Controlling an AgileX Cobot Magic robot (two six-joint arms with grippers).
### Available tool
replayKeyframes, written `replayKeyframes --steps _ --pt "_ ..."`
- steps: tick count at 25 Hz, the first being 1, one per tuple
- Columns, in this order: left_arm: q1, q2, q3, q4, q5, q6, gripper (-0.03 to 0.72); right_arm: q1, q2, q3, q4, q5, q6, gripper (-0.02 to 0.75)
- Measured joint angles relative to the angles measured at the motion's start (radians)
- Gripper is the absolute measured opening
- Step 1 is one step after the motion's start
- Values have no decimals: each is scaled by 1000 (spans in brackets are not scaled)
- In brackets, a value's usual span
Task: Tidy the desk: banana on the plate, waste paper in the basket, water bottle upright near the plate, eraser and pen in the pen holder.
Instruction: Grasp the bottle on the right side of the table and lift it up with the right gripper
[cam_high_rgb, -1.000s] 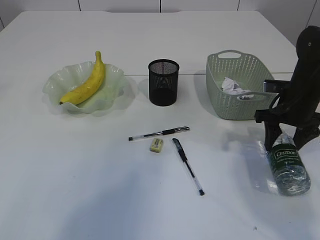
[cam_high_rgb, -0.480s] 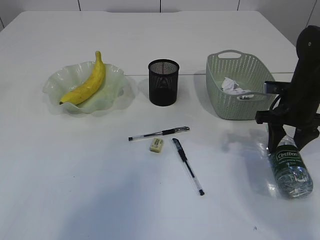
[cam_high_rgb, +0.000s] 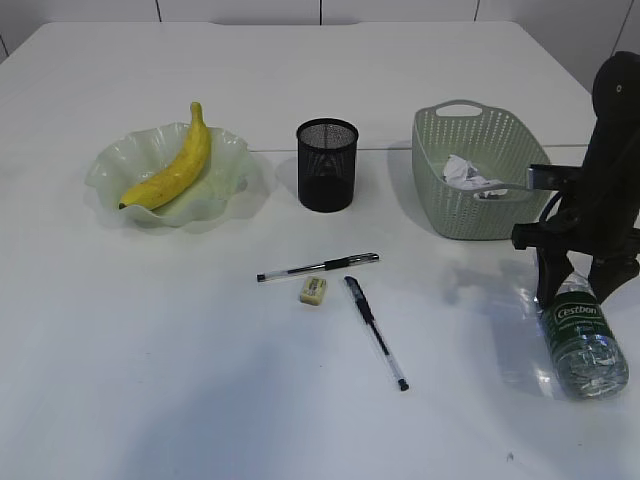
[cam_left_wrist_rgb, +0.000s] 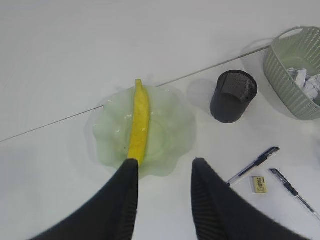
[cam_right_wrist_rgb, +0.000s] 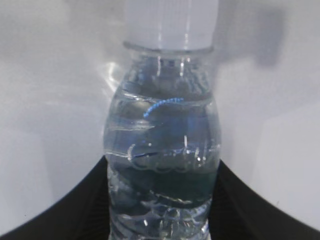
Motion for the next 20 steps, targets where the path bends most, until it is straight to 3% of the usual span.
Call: replayKeyframes --steps 14,20 --pt "0 0 0 2 0 0 244 0 -122 2 12 -35 -53 369" --pt "0 2 0 2 0 0 244 0 -216 2 93 -109 -160 369"
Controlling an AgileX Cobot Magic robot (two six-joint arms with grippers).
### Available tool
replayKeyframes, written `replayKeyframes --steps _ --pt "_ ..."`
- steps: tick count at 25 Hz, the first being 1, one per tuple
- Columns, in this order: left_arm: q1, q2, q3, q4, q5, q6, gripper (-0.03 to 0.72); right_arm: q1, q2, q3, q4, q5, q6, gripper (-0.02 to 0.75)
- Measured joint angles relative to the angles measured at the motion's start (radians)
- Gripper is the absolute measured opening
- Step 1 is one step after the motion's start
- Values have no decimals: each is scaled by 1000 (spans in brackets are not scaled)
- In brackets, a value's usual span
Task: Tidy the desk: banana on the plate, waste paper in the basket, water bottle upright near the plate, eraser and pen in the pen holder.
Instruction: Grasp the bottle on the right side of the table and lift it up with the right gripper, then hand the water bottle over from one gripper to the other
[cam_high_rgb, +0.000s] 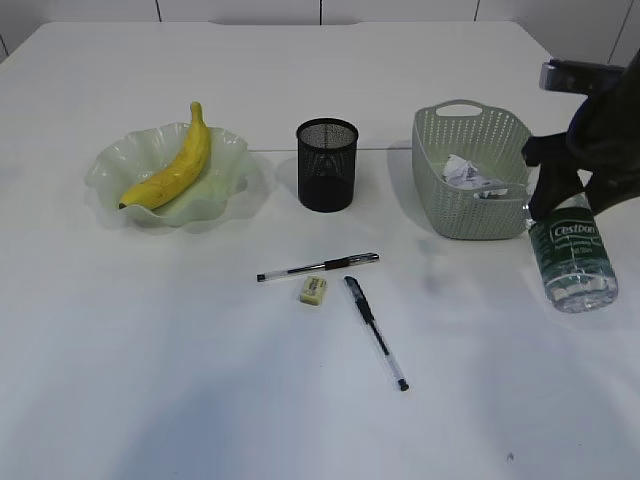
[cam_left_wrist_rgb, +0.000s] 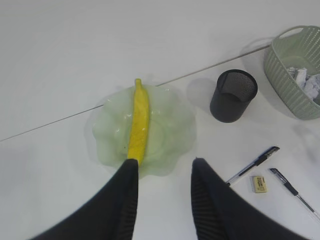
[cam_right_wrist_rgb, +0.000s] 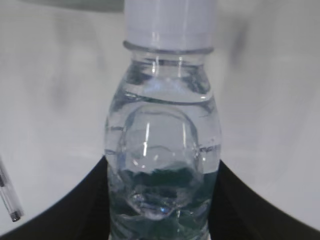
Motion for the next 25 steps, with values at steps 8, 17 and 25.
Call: replayKeyframes --steps 8,17,25 --pt "0 0 0 -2 0 0 244 0 -74 1 282 -101 -343 369" --pt "0 0 0 -2 0 0 244 0 -85 -2 639 -89 -678 369" --pt "0 0 0 -2 0 0 244 0 -85 -2 829 -82 -817 369"
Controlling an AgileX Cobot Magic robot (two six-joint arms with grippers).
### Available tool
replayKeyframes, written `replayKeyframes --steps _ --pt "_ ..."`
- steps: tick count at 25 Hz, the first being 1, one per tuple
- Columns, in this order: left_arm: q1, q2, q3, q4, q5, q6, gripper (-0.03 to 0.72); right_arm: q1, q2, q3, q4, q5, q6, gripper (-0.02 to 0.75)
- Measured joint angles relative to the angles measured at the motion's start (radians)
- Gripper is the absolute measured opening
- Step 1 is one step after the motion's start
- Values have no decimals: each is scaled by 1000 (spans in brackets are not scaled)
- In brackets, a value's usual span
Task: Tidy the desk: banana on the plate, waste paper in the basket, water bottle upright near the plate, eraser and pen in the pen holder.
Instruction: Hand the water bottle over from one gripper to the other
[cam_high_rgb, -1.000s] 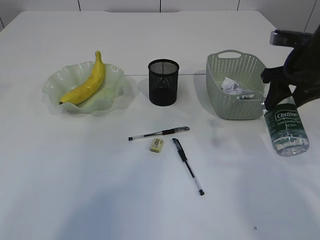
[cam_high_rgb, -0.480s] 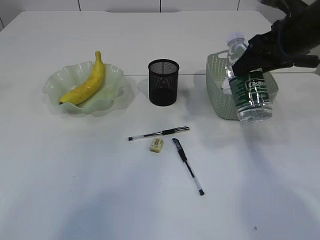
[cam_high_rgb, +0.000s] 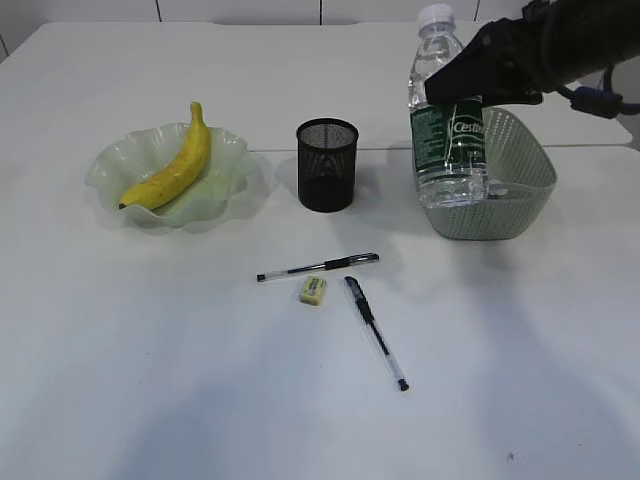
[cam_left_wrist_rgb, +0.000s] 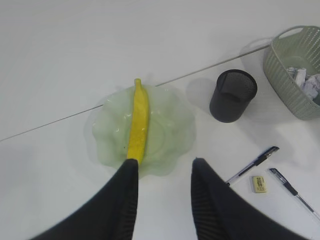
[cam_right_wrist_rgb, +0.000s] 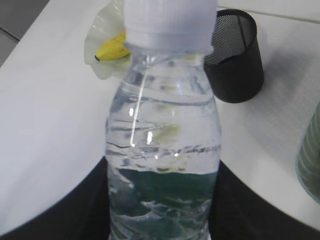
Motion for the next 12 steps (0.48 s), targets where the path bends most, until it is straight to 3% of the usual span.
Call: replayKeyframes --steps 6,12 --pt "0 0 0 0 0 0 244 2 0 0 71 27 -57 369" --pt "0 0 0 0 0 0 244 2 0 0 236 111 -347 369"
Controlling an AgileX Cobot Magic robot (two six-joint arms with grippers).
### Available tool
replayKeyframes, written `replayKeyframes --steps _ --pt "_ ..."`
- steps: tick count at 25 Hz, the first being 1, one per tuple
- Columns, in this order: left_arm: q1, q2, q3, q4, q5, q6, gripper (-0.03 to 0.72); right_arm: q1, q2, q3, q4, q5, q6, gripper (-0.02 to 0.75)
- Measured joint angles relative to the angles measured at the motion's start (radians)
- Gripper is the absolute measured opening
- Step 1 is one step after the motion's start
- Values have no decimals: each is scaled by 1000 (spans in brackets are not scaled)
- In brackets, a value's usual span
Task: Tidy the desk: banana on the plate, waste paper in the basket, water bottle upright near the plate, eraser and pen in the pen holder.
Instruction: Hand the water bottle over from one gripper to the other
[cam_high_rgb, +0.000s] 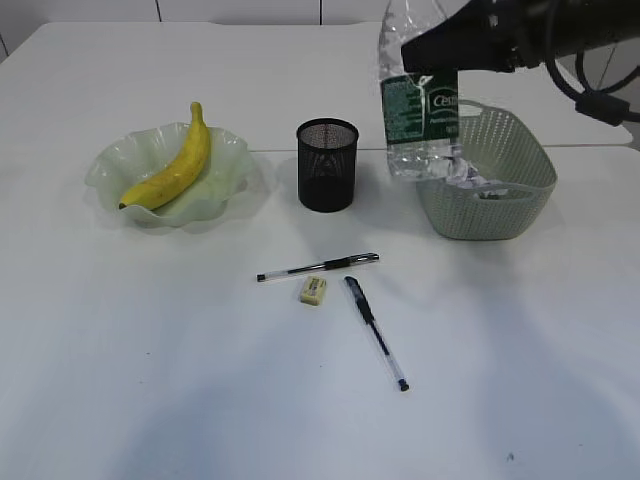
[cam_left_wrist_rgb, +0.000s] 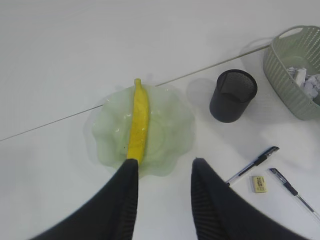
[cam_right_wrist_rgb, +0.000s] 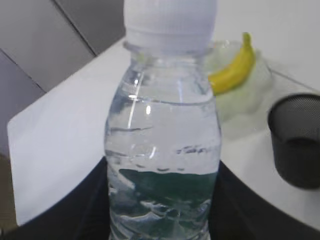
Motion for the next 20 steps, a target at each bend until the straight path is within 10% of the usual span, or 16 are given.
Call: replayKeyframes --steps 8,20 --pt "0 0 0 0 0 0 244 0 0 -1 239 76 -244 369" --pt "0 0 0 -12 0 38 244 0 0 -1 302 76 -357 369"
